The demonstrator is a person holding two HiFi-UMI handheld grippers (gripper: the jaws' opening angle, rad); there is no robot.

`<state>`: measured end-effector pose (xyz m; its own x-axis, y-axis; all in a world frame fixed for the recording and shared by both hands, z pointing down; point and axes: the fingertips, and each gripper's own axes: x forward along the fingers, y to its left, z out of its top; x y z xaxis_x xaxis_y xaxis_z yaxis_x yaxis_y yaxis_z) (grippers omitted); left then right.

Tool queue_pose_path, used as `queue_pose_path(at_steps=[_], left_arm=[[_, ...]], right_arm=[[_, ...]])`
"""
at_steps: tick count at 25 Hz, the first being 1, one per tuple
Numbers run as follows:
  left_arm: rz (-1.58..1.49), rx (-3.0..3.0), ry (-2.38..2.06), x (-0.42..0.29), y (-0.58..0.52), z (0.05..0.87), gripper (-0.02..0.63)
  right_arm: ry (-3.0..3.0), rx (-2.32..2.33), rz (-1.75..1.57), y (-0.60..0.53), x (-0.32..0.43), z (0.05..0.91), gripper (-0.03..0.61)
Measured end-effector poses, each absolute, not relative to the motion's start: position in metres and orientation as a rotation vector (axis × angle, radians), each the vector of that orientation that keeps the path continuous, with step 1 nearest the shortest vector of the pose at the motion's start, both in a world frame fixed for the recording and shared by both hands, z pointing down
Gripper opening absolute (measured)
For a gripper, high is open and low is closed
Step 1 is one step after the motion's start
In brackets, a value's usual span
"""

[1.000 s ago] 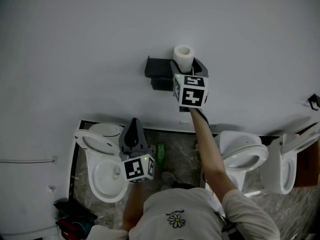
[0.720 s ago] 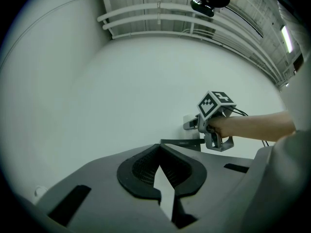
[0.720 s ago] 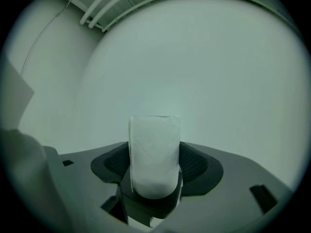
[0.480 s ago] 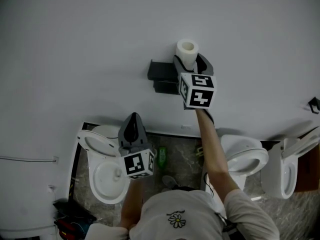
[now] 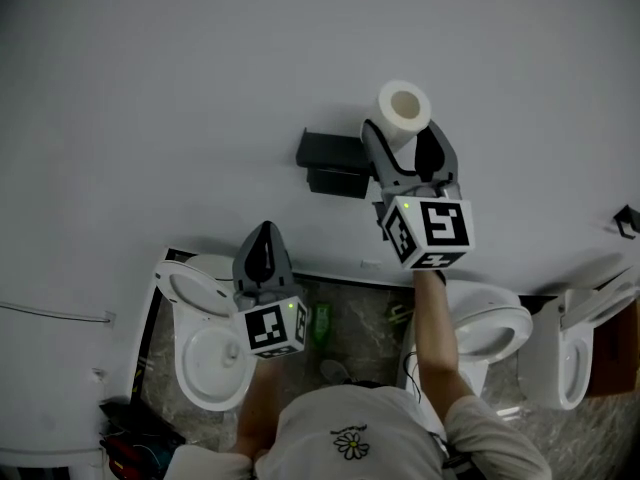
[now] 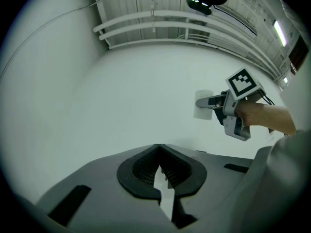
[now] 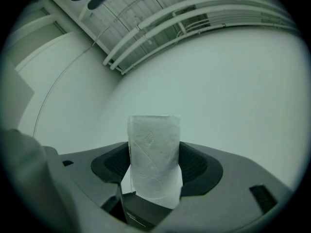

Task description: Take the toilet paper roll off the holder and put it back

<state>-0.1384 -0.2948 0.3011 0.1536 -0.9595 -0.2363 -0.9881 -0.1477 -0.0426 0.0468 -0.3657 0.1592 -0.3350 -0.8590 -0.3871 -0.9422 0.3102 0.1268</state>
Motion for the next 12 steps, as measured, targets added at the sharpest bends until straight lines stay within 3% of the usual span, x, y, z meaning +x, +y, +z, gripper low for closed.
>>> queue_pose_path(at_steps=[12], left_arm=[[0.315,-2.128,1.859,-0.137,-0.256,0.262,0.017]], right_arm=[[2.244,-1.541,0.521,-0.273,0.057,0.21,0.302]])
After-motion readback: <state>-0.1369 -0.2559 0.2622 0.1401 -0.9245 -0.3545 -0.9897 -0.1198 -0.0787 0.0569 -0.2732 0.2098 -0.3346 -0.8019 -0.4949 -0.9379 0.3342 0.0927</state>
